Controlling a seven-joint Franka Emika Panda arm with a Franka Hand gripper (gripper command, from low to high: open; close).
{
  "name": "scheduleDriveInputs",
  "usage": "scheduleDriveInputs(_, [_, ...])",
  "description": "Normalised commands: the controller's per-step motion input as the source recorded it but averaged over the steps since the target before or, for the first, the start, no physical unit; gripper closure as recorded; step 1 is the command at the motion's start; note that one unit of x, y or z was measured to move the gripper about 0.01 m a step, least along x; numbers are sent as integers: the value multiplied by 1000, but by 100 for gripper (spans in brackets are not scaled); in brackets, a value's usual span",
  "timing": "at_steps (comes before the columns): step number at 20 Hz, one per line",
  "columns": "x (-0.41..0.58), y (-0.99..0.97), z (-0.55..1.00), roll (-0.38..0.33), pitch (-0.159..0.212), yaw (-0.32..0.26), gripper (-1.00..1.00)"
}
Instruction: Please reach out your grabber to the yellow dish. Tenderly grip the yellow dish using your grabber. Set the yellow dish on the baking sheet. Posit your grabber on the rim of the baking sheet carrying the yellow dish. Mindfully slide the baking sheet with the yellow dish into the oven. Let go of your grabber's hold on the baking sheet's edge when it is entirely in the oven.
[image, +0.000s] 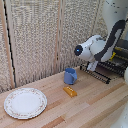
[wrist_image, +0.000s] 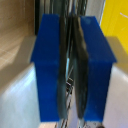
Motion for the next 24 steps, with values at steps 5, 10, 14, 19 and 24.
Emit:
scheduleDriveInputs(5, [-82, -991, 290, 0, 2, 46, 100])
scheduleDriveInputs(10, [-96, -965, 359, -3, 0, 46, 100])
scheduleDriveInputs(14, [-64, -947, 297, -12, 0, 52, 100])
scheduleDriveInputs(19, [0, -887, 134, -71, 0, 59, 100])
scheduleDriveInputs(24, [0, -643, 65, -74, 0, 70, 100])
